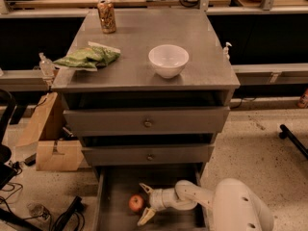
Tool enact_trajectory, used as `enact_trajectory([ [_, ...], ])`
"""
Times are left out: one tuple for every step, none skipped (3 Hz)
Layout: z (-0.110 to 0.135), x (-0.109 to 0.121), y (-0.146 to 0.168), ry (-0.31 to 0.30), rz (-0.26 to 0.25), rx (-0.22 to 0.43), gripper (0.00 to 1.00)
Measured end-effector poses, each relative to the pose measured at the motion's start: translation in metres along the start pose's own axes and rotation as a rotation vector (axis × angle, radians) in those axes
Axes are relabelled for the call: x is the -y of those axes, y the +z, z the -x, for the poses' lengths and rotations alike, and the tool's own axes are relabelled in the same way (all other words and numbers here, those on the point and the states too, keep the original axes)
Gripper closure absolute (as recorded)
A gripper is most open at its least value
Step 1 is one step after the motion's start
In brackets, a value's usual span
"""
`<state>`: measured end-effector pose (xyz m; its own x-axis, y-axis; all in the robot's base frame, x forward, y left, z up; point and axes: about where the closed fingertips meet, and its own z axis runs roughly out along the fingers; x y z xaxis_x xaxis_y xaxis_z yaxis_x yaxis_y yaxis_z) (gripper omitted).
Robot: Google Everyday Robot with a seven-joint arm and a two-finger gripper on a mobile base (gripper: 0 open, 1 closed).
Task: Pick apple from bottom drawer and place on counter
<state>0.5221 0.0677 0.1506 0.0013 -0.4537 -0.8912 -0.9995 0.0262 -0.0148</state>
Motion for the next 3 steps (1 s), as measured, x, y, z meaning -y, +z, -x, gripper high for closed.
enact_trajectory([
  [-0.007,0.006,0.016,0.001,-0.001,-0.021,0.17],
  [-0.019,0.015,0.036,0.011,-0.001,-0.064,0.41],
  [-0.021,0.019,0.045,0.014,0.008,-0.078,0.64],
])
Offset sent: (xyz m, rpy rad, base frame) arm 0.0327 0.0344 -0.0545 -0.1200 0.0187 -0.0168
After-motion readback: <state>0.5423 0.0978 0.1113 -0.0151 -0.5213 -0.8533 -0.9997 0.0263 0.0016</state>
